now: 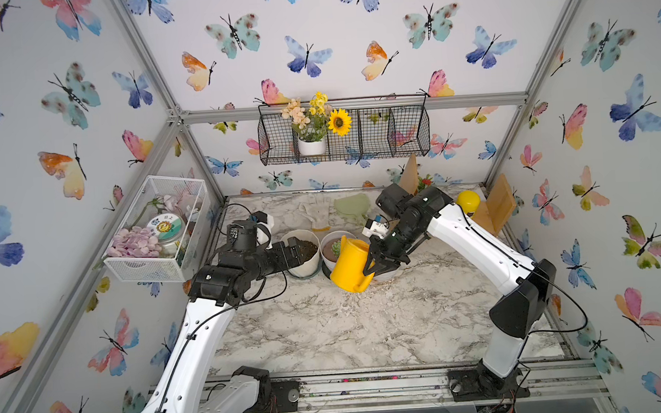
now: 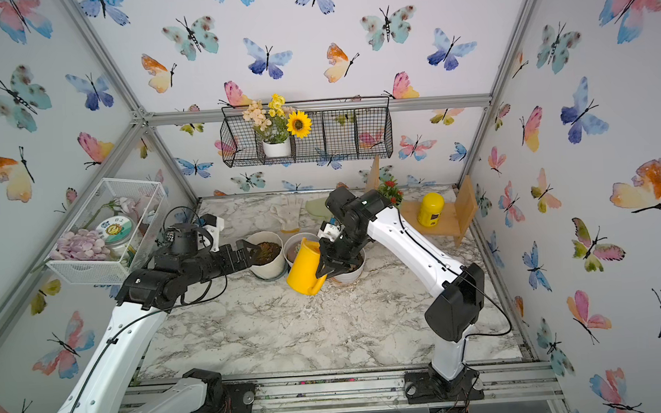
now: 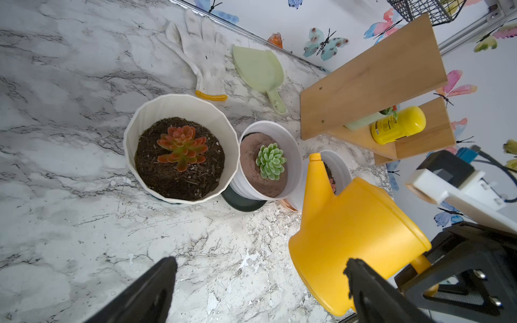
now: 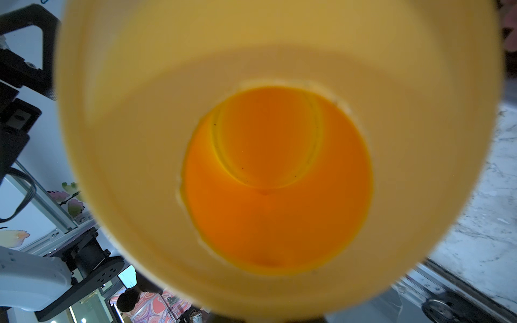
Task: Water the succulent around the soil edge
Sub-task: Water the soil of the potted plant with water.
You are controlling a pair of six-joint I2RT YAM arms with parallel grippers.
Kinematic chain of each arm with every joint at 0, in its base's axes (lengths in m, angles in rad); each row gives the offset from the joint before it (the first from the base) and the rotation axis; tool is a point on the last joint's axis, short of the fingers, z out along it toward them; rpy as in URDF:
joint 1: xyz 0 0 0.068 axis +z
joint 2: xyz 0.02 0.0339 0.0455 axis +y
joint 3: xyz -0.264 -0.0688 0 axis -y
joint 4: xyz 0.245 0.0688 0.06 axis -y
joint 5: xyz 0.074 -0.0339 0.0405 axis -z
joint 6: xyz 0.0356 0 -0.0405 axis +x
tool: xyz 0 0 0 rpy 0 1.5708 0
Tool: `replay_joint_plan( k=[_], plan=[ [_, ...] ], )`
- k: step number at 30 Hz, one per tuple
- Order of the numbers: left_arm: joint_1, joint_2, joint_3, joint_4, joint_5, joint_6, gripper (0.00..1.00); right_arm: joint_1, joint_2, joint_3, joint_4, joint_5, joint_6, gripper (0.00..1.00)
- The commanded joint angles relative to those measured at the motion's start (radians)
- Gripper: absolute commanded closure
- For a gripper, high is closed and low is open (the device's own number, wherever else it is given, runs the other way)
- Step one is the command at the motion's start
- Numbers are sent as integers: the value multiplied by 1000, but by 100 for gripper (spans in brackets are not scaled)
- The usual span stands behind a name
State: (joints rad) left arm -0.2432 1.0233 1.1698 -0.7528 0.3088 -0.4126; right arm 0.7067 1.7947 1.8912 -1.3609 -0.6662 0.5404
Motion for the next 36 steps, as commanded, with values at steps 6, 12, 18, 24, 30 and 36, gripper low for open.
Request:
replay_joint_plan(
  k=[6, 12, 18, 24, 30, 36],
  plan=[
    [29, -3, 19, 11, 23, -6, 1, 5, -30, 52, -12, 131, -52, 99],
    [114, 16, 62, -11, 46, -6, 1, 56, -9, 156, -13, 268, -64, 99],
    [150, 39, 119, -49, -6, -1, 1, 152, 8, 207, -13, 417, -54, 98],
    [197, 83, 144, -37, -43, 24, 1, 280, 65, 269, -13, 598, -12, 99],
    [198, 150, 181, 11, -64, 40, 1, 360, 172, 352, -12, 632, 41, 99],
    [198, 207, 210, 57, -79, 51, 1, 364, 243, 423, -11, 564, 71, 99]
  ],
)
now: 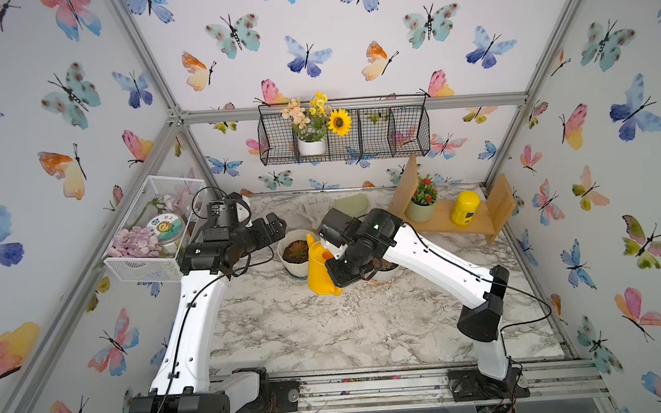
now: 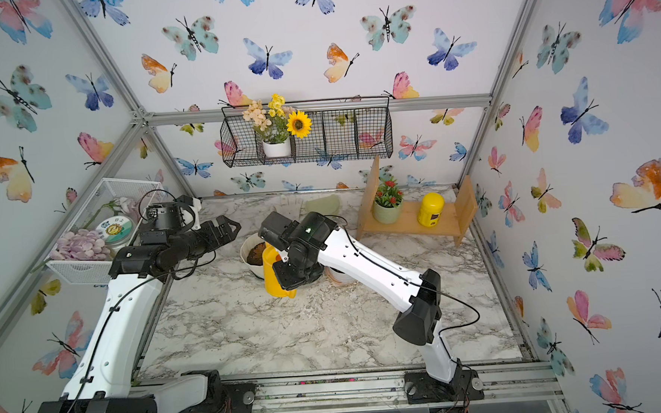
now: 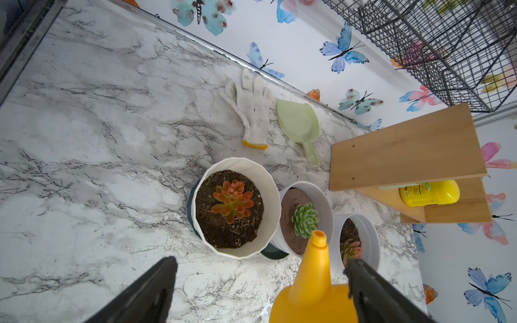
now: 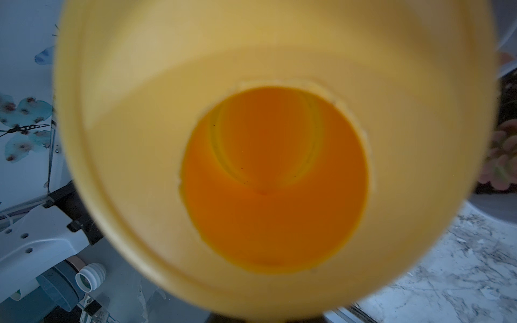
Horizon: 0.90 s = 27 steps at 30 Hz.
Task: Water the succulent around the soil edge
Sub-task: Water the soil of the potted plant with water.
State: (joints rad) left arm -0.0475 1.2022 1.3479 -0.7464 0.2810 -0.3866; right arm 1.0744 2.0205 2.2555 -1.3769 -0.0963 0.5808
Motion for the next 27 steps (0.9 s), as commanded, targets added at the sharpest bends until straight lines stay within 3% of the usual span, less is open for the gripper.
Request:
replay_joint_plan(
  k=[1, 7, 11, 21, 27],
  plan=[
    [3, 37, 36, 57, -52, 26, 1, -2, 25, 61, 6, -17, 34, 99],
    [11, 65, 49, 78, -50, 26, 1, -2, 71, 84, 9, -57, 42, 99],
    [25, 69, 37, 89, -37, 20, 1, -2, 90, 63, 58, -170, 35, 99],
    [48, 75, 39, 105, -27, 13, 1, -2, 113, 28, 163, -316, 69, 99],
    [49, 68, 19, 122, -12, 23, 1, -7, 125, 13, 197, -353, 80, 99]
  ],
)
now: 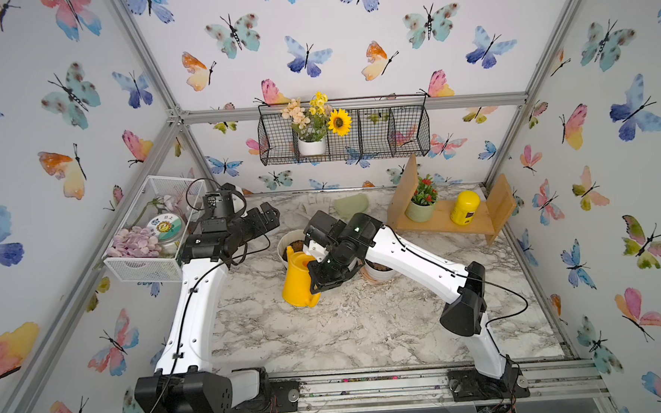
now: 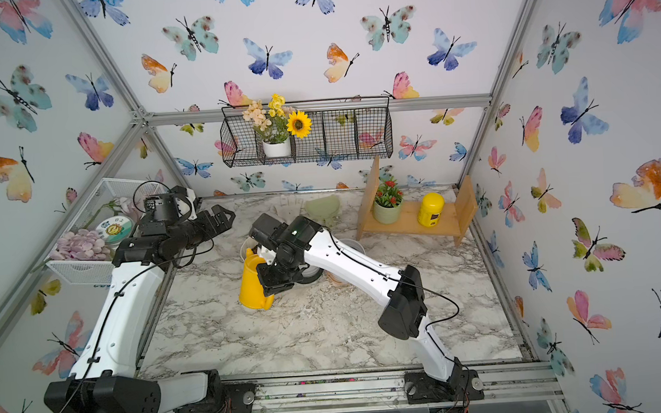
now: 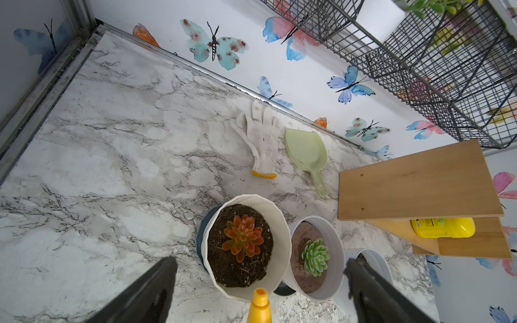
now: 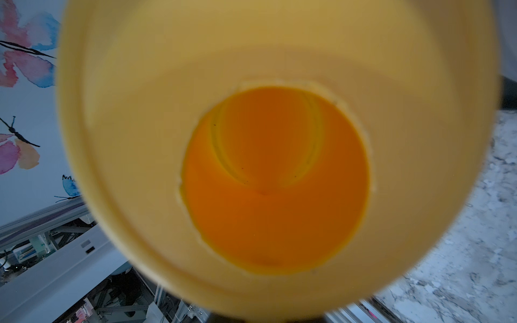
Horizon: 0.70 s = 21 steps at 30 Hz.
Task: Water the succulent around the soil edge
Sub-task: Water the soil of the potted plant with water.
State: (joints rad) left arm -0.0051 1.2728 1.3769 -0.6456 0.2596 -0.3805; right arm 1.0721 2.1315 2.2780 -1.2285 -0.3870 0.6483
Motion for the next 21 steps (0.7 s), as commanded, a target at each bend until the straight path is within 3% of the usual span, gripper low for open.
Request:
replay_joint_plan(
  k=[1, 21],
  plan=[
    [7, -3, -13, 23, 9, 18, 1, -4, 17, -9, 58, -76, 14, 99],
    [17, -11, -35, 69, 31, -66, 1, -44, 65, 2, 201, -198, 71, 99]
  ],
)
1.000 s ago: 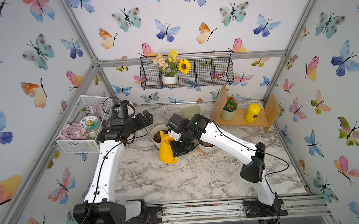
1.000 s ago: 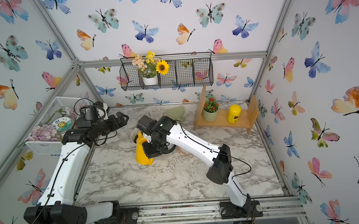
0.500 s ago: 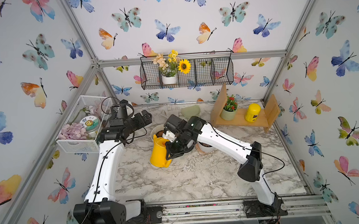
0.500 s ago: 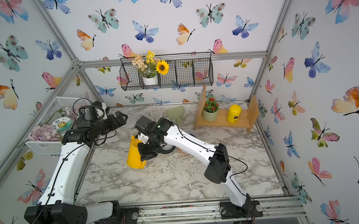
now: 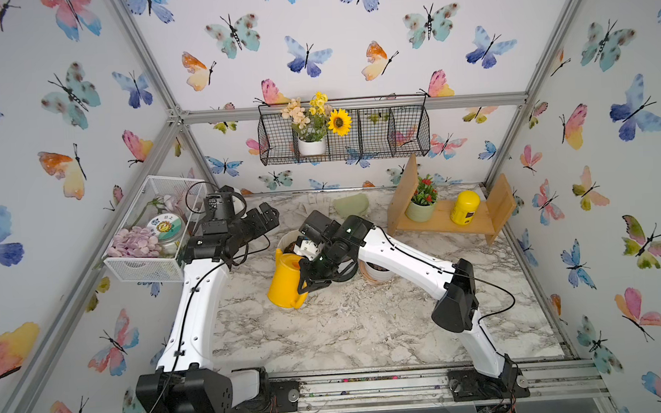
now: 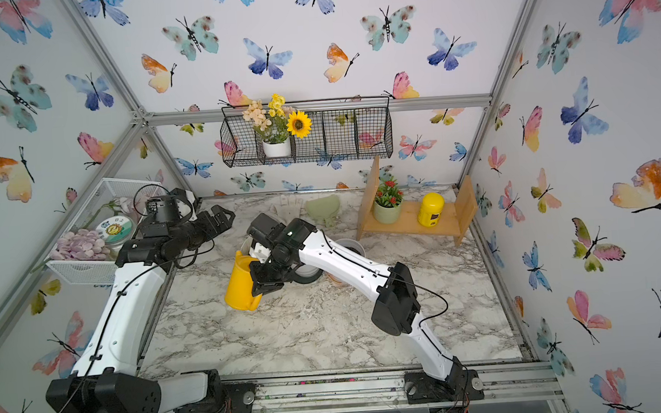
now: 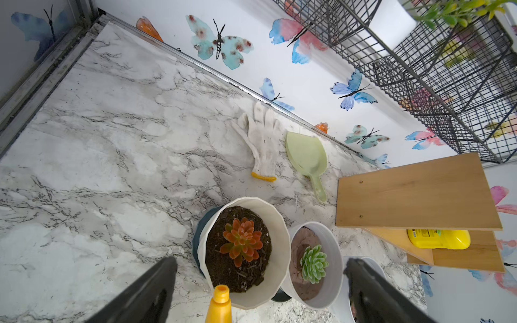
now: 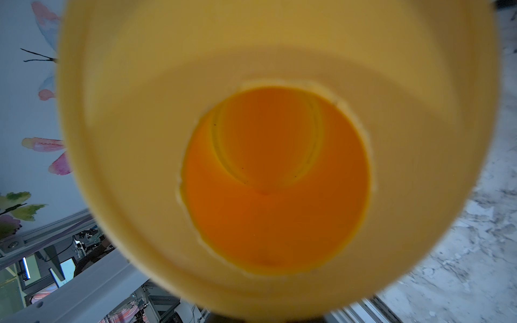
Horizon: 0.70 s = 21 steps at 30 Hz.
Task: Water the succulent around the soil edge
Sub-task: Water the soil of the potted plant with water.
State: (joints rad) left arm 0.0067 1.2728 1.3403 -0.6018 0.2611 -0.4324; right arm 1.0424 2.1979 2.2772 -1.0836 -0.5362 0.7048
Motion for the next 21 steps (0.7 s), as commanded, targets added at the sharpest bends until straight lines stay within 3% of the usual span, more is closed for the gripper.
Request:
replay_joint_plan(
  k=[1, 21],
  plan=[
    [6, -11, 0, 26, 37, -13, 1, -18, -1, 0, 67, -55, 19, 99],
    [3, 34, 47, 25, 65, -37, 1, -102, -15, -66, 227, -140, 85, 99]
  ],
)
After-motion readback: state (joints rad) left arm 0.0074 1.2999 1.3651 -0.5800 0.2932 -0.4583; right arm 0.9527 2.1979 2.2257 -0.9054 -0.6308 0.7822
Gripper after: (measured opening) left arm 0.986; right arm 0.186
